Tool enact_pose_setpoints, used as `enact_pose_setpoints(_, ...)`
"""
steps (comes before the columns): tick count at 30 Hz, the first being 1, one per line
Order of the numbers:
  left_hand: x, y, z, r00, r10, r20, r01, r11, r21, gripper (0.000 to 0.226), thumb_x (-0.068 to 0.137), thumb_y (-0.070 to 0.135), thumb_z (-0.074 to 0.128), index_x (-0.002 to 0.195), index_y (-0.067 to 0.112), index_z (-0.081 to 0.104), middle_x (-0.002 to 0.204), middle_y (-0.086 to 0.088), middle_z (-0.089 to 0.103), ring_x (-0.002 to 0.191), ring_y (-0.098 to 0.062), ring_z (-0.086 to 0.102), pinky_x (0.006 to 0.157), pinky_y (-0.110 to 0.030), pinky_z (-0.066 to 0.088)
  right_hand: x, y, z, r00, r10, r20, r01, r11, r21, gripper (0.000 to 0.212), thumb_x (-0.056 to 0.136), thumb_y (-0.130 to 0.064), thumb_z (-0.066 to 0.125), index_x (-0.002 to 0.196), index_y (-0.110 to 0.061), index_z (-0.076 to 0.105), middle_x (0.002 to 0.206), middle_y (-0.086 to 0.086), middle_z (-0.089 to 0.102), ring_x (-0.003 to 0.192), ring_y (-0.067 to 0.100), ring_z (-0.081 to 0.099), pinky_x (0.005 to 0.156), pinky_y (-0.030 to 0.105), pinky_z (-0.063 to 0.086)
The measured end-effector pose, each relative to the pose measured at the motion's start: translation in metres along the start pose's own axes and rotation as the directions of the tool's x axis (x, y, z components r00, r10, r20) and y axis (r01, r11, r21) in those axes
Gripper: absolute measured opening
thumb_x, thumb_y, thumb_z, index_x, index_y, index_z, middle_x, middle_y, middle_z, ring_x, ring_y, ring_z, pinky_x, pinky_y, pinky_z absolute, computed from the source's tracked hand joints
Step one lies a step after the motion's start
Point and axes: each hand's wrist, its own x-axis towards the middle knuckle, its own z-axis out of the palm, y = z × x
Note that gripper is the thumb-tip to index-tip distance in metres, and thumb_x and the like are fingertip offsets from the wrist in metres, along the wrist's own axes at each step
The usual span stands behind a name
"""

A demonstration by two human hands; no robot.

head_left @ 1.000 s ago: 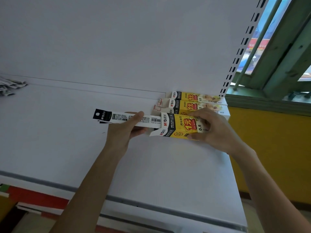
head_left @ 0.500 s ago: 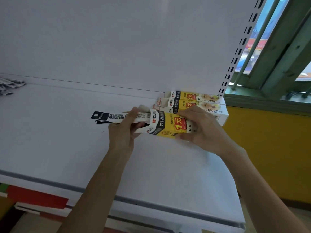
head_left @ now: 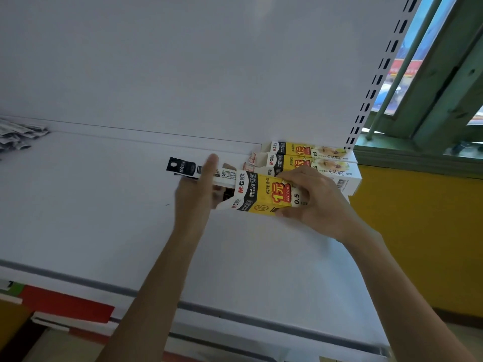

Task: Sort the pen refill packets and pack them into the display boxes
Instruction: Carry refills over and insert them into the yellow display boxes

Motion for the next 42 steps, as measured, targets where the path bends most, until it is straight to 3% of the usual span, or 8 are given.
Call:
enact_pose_setpoints(2,0.010,0.007,-0.019,0.999,-0.037,-0.015,0.035,0.992,-0.121,0.022,0.092,0.030,0.050,0.074,0.018,0.056,0.065,0.005,0.064,0.046,-0.004,0.056,0.052,-0.020,0.043,-0.001,0.005,-0.002,1.000,0.026,-0.007,-0.026,1.000,-0.001,0.068,0.065,-0.018,0.082,0.127,-0.016,0.054,0.117,-0.002,0.053,0.104,0.007,0.043,0.090,0.013,0.033)
enact_pose_setpoints(6,0.016,0.006,-0.036,0.994,0.052,0.097,-0.062,0.993,0.105,0.015,0.087,0.011,0.058,0.077,0.018,0.065,0.067,0.006,0.070,0.057,-0.005,0.065,0.055,-0.014,0.049,-0.003,0.009,-0.004,0.998,0.064,0.005,-0.064,0.995,-0.075,0.067,0.066,-0.021,0.081,0.127,-0.017,0.053,0.123,-0.001,0.052,0.116,0.015,0.043,0.102,0.041,0.034)
enact_pose_setpoints(14,0.005,-0.007,-0.004,0.909,0.073,0.410,-0.222,0.918,0.328,0.026,0.079,0.002,0.064,0.072,0.026,0.071,0.062,0.008,0.068,0.059,-0.006,0.062,0.055,-0.017,0.046,-0.002,0.000,0.007,0.999,-0.030,0.027,0.033,0.992,-0.122,0.067,0.064,-0.022,0.081,0.125,-0.013,0.055,0.119,0.003,0.055,0.115,0.021,0.046,0.097,0.045,0.037)
enact_pose_setpoints(19,0.012,-0.002,-0.006,0.833,-0.143,0.534,0.025,0.975,0.223,0.017,0.086,0.005,0.060,0.089,0.017,0.071,0.084,0.002,0.073,0.076,-0.011,0.068,0.066,-0.020,0.056,-0.008,0.003,0.001,1.000,0.003,0.020,-0.001,0.996,-0.092,0.066,0.067,-0.023,0.080,0.127,-0.016,0.053,0.121,0.000,0.053,0.117,0.017,0.045,0.100,0.041,0.035)
enact_pose_setpoints(24,0.010,-0.005,-0.006,0.836,-0.168,0.523,0.156,0.985,0.067,0.018,0.085,0.002,0.058,0.098,0.008,0.070,0.087,-0.006,0.074,0.074,-0.015,0.070,0.061,-0.021,0.055,-0.009,0.001,-0.002,1.000,0.023,0.017,-0.021,0.995,-0.095,0.066,0.067,-0.024,0.080,0.127,-0.018,0.053,0.123,-0.002,0.052,0.118,0.016,0.043,0.101,0.043,0.035)
enact_pose_setpoints(31,-0.001,-0.012,0.012,0.844,-0.115,0.524,-0.091,0.932,0.351,0.030,0.079,-0.007,0.062,0.074,0.022,0.067,0.052,0.017,0.063,0.047,0.007,0.058,0.044,-0.006,0.040,-0.012,0.004,-0.002,0.999,-0.011,0.039,0.016,0.990,-0.137,0.063,0.065,-0.024,0.081,0.123,-0.019,0.057,0.116,-0.004,0.056,0.113,0.014,0.046,0.097,0.041,0.037)
enact_pose_setpoints(38,0.008,-0.013,0.003,0.906,-0.008,0.423,-0.187,0.888,0.419,0.024,0.093,0.027,0.048,0.105,0.030,0.069,0.094,0.011,0.071,0.090,-0.002,0.064,0.086,-0.028,0.051,-0.008,0.009,-0.005,0.996,0.078,-0.050,-0.084,0.989,-0.124,0.064,0.069,-0.024,0.078,0.128,-0.019,0.052,0.124,-0.003,0.052,0.117,0.015,0.044,0.102,0.035,0.032)
enact_pose_setpoints(42,0.006,-0.022,0.006,0.910,-0.064,0.409,-0.100,0.925,0.368,0.019,0.090,0.022,0.056,0.097,0.032,0.070,0.076,0.017,0.071,0.071,0.001,0.064,0.072,-0.024,0.051,-0.010,0.010,-0.002,0.997,0.072,-0.023,-0.076,0.974,-0.215,0.065,0.072,-0.028,0.076,0.131,-0.022,0.049,0.128,-0.006,0.049,0.122,0.015,0.040,0.099,0.031,0.024)
